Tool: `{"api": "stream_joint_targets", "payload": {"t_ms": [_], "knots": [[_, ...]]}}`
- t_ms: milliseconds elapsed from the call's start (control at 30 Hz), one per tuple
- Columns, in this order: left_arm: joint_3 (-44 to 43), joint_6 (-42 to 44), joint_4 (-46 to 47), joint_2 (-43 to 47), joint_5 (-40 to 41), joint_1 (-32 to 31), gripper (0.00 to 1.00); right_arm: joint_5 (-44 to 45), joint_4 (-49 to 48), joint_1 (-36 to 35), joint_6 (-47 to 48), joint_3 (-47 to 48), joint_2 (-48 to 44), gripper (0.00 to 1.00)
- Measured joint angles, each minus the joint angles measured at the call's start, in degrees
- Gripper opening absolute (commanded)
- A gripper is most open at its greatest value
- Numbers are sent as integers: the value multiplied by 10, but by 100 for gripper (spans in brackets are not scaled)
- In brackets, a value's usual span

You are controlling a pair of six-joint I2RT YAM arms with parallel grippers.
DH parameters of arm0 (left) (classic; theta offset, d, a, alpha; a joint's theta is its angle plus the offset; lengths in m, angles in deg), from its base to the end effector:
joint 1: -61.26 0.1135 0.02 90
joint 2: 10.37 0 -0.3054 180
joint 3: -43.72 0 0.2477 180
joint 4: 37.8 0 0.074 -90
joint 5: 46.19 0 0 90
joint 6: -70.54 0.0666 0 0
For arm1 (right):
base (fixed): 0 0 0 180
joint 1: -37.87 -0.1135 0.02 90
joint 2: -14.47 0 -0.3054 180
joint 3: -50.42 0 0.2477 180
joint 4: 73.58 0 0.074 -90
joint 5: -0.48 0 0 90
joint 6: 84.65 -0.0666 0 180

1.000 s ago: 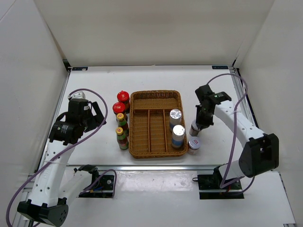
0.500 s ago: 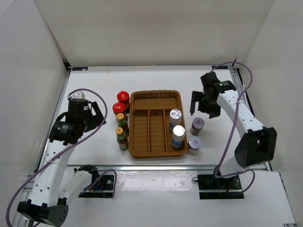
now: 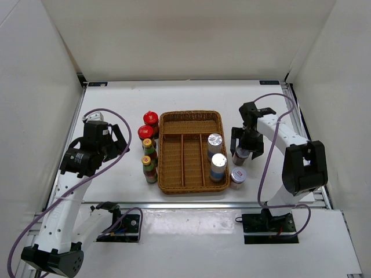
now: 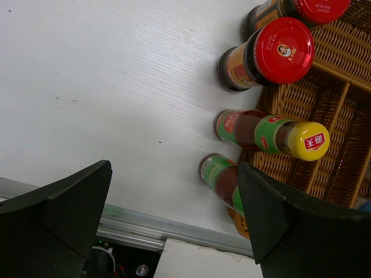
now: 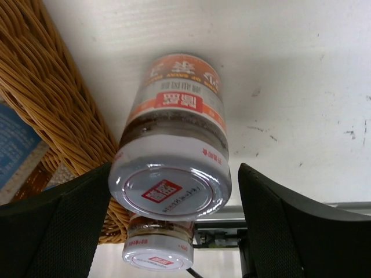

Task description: Organize the condiment bottles

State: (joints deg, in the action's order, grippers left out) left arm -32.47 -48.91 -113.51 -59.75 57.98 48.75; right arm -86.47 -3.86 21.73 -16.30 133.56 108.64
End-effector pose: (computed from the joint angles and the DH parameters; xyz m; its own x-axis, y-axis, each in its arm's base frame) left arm 0.1337 -0.0130 0.3526 -0.6666 -0.3404 -0.6631 -0.3156 0.9349 -0.1626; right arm 0.2968 0.0822 0.2320 -0.9806 0.0998 -0.1688 0.0994 0.9950 0.0105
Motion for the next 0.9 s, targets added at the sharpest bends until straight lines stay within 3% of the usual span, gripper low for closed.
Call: {"api": "stream_joint_targets", "payload": {"t_ms": [133,167,300,400,567,700,900], "knots": [[0,0,0,0,0,0,100,0,-13,2,7,0,4,70],[0,0,0,0,0,0,100,0,-15,2,10,2,11,60],[0,0,0,0,0,0,100,-3,-6,3,14,20,37,35],[0,0,0,0,0,0,100,-5,-1,4,15,25,39,23],[0,0,0,0,0,0,100,10,18,4,12,54,40,10],[0,-2,0,0,0,0,100,42,46,4,2,144,28,0],[0,-4,0,0,2,0,100,58,45,-17,1,312,-7,0]]}}
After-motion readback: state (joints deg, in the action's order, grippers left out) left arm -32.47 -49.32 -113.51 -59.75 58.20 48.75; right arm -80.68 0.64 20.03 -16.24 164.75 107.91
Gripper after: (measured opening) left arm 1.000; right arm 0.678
